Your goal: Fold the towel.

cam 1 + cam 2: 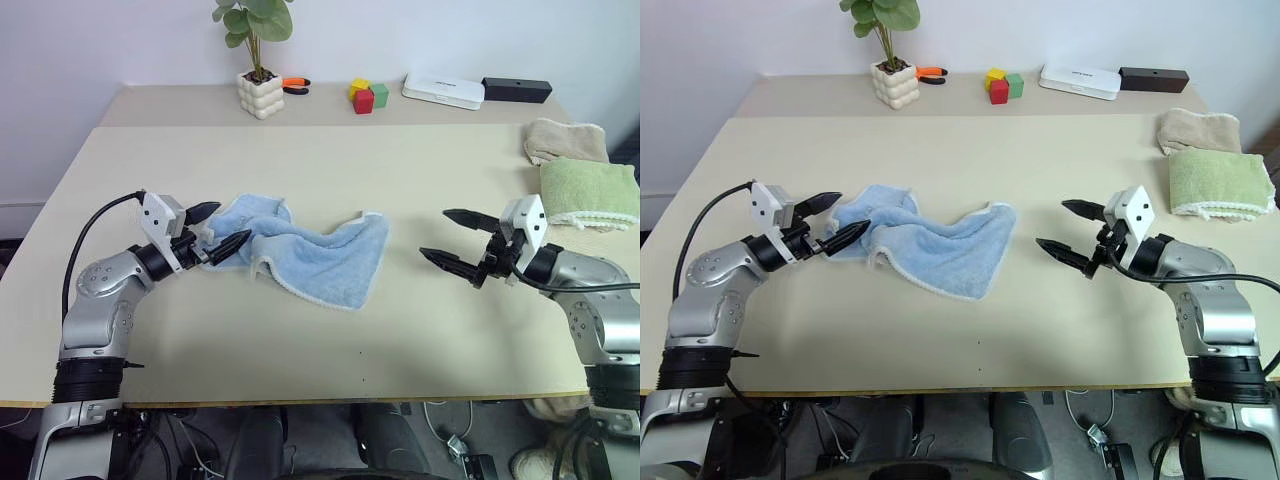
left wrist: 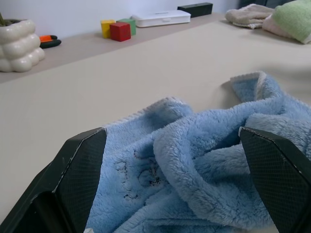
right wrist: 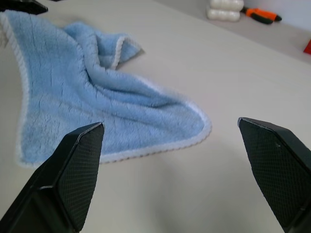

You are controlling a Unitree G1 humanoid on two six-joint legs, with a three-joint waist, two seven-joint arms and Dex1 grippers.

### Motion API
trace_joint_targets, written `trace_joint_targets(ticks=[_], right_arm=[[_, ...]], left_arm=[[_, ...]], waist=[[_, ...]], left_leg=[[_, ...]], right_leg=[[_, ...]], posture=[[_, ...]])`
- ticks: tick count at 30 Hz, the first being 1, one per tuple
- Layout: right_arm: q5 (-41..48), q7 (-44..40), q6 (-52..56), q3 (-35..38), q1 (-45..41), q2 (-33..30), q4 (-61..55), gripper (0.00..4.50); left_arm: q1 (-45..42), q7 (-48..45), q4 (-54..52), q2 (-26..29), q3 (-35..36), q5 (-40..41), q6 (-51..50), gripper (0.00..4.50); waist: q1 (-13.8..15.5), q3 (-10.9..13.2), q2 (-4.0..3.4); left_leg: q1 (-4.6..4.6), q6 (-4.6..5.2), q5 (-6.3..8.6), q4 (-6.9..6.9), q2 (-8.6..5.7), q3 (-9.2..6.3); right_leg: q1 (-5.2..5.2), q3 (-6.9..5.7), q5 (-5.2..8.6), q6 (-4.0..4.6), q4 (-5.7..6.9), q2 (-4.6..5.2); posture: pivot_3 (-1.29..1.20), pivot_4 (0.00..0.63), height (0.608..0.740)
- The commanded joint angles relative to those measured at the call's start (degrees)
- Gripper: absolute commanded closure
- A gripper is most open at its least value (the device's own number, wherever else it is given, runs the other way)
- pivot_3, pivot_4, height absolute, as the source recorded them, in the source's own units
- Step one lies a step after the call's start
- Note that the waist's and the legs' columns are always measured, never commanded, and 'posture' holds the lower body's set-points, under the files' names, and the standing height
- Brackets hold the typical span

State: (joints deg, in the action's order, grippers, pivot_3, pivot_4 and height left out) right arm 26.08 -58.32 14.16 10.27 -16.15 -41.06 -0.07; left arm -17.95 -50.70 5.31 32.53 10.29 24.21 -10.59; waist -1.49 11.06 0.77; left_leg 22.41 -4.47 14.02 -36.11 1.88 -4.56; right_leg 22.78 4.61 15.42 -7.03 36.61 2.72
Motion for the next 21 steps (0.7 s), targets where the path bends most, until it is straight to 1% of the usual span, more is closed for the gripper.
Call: trace_joint_targets(ticks=[1,4,10,13,18,21], right_arm=[[0.41,-0.25,-0.68,0.60,-0.39,-0.12,-1.26,0.00],[0.44,0.03,-0.67,0.33,-0.21,0.30,-1.45,0.00],[0.45,1.83,-0.12,-0.36,-0.18,1.75,-3.66,0.00],[0.57,1.25,-0.65,0.15,-0.35,1.40,-2.87,0.00],[-0.22,2.11,-1.15,-1.28,-1.19,2.76,-2.87,0.00],[-0.17,1.60,-1.65,-1.73,-1.73,3.28,-2.07,0.00]], left_arm=[[1.85,-0.38,-3.18,0.45,0.56,0.80,-0.19,0.05],[2.17,-0.42,-3.73,0.30,0.17,0.92,-0.83,0.05],[-1.44,-3.01,1.25,1.31,-0.16,-0.50,1.59,0.05],[-1.92,-4.07,1.73,2.27,-0.16,-0.80,1.96,0.05],[0.73,-8.72,3.91,8.01,2.27,-0.45,2.48,0.05],[3.13,-10.53,4.78,11.27,1.87,-2.17,3.82,0.05]], waist=[[-0.04,0.00,0.00],[0.09,0.00,0.00],[0.33,0.00,0.00],[0.32,0.00,0.00],[-0.30,0.00,0.00],[-0.90,0.01,-0.01]], left_leg=[[0.00,0.00,0.00,0.00,0.00,0.00],[0.00,0.00,0.00,0.00,0.00,0.00],[0.00,0.00,0.00,-0.01,0.00,0.00],[0.01,0.00,0.00,-0.01,-0.01,0.00],[0.01,0.00,0.00,0.04,0.01,0.00],[0.01,0.00,0.00,0.04,0.00,0.00]], right_leg=[[0.00,0.00,0.00,0.00,0.00,0.00],[0.00,0.00,0.00,0.00,0.00,0.00],[0.00,0.00,0.00,0.00,0.00,0.00],[0.00,0.00,0.00,0.00,-0.02,0.00],[0.05,0.00,0.00,0.01,0.03,-0.01],[0.05,0.00,0.01,0.01,0.04,0.00]], posture=[[0.00,0.150,0.740],[0.00,0.150,0.740],[0.00,0.150,0.740],[0.00,0.150,0.740],[0.00,0.150,0.740],[0.00,0.150,0.740]])
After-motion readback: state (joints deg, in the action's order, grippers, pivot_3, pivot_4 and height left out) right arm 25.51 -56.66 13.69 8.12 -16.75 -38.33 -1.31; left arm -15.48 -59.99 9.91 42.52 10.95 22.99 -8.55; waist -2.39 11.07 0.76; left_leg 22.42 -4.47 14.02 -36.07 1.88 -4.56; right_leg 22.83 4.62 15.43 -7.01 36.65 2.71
